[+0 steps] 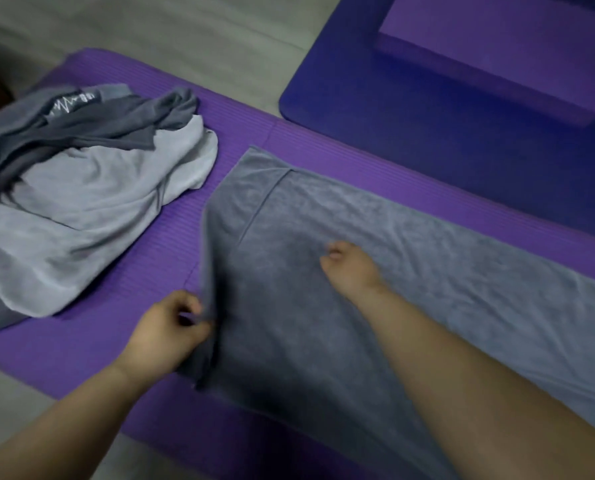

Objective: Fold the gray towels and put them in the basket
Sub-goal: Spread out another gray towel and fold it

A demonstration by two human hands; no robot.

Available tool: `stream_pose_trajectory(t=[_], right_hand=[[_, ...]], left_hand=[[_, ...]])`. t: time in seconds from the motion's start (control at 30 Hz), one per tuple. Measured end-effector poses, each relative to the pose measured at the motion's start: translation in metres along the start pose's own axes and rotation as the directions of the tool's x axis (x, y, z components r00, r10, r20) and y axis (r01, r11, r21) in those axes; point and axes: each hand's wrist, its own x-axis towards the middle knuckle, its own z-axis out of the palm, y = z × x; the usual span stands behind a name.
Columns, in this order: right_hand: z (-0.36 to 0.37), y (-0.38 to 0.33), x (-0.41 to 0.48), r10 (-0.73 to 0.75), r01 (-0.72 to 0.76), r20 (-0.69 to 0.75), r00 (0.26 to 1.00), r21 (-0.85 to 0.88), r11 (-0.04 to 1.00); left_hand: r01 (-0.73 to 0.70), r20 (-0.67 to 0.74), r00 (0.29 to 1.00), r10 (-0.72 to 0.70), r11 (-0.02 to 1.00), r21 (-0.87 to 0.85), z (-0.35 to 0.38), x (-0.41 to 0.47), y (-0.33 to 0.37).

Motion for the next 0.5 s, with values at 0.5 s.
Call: stream_pose_trajectory(t=[0.5], right_hand=[[-0.05,0.017,0.003,0.028,0.029,-0.172,0.985,0.32,0.947]], left_hand=[[-0.348,0.38,0.811,0.444,0.889,-0.298,0.072,-0.044,0.1]])
